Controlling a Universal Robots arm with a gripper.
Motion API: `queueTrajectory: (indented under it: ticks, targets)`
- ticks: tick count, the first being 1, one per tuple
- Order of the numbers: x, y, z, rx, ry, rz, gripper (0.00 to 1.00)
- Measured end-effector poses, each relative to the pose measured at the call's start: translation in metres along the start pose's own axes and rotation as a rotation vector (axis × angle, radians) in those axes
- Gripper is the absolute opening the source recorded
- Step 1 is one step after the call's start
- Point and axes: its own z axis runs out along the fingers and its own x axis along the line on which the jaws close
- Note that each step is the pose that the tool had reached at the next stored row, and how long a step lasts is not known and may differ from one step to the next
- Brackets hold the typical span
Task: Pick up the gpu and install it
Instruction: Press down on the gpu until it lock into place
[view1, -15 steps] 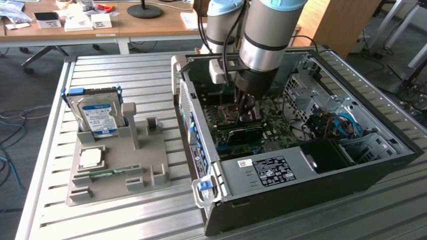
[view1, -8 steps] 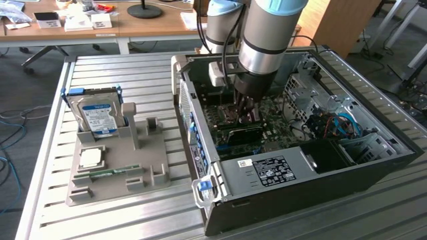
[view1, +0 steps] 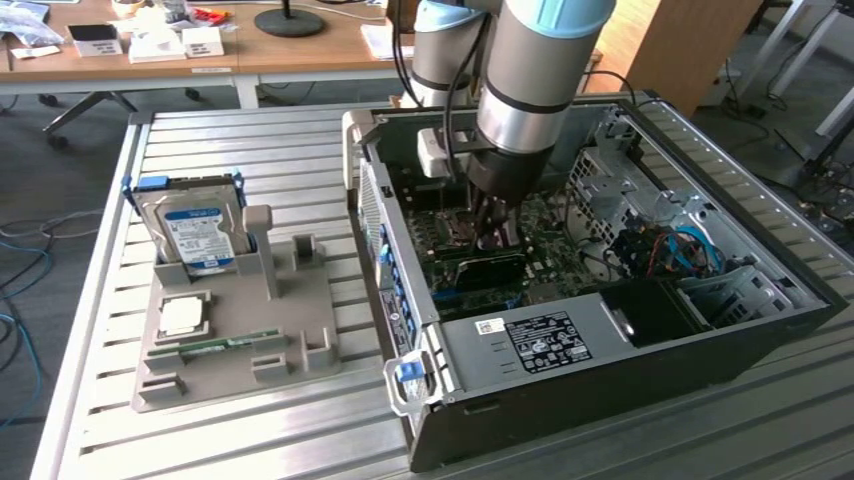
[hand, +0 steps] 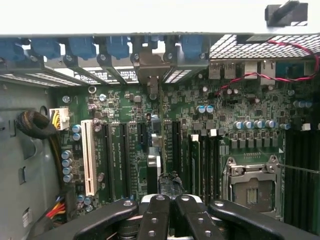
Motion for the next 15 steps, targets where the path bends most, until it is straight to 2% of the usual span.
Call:
queueTrajectory:
  ticks: [15]
  targets:
    - [0.0002,-0.0019,0.0048,-0.0001,0.0003,0.0,0.11]
